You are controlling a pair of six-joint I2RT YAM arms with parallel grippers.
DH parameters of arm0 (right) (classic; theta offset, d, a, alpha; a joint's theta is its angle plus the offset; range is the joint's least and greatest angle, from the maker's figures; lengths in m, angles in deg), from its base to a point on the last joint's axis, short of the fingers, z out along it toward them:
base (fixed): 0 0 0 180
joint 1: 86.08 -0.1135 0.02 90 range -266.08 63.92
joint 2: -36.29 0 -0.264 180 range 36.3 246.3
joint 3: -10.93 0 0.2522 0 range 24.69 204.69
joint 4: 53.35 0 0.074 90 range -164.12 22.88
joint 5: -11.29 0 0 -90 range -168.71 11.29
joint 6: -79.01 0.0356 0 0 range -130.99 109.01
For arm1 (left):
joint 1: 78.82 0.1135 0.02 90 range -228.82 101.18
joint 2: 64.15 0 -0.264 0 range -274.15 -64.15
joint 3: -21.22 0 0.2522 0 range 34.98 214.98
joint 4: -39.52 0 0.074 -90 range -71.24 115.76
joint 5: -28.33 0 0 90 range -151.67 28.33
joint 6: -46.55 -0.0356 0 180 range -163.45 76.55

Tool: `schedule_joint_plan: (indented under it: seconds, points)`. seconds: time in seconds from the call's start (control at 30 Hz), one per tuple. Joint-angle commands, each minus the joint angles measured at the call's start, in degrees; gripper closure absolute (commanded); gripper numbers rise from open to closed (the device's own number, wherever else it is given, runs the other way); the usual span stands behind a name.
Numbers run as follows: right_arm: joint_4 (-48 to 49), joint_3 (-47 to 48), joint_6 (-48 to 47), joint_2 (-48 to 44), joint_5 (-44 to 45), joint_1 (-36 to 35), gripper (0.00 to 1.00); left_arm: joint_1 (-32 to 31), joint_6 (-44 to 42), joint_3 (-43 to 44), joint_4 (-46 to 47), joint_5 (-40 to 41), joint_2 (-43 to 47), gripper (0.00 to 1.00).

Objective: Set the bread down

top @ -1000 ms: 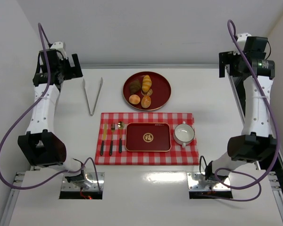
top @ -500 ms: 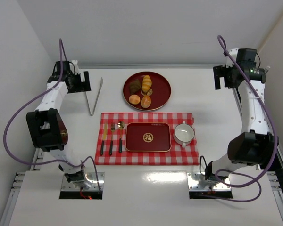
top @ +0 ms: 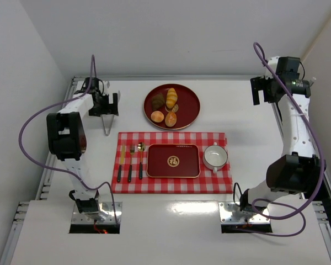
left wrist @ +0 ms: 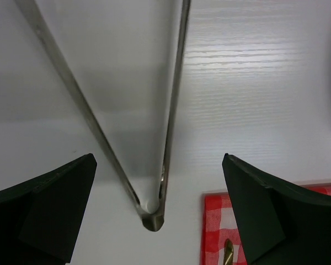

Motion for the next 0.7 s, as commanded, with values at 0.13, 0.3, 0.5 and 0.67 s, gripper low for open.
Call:
schedule_joint_plan:
  seconds: [0.13, 0.3, 0.5, 0.67]
  points:
    - [1.73, 0.20, -0.51, -1.10, 1.96, 0.18, 0.00, -2.18, -1.11, 4.05, 1.08, 3.04, -2.76, 0.00]
    - [1.73, 0.73, -0.51, -1.10, 2.57, 0.18, 0.00, -1.39, -1.11, 4.65, 1.61, 3.23, -2.86, 0.00]
    - [1.73, 0.20, -1.03, 0.03, 3.10, 0.71, 0.00, -0.77, -1.11, 5.28, 1.08, 2.53, -0.65, 0.00]
    - [1.73, 1.25, -1.03, 0.57, 3.10, 0.71, 0.00, -0.25, -1.11, 5.28, 1.08, 3.40, -0.13, 0.00]
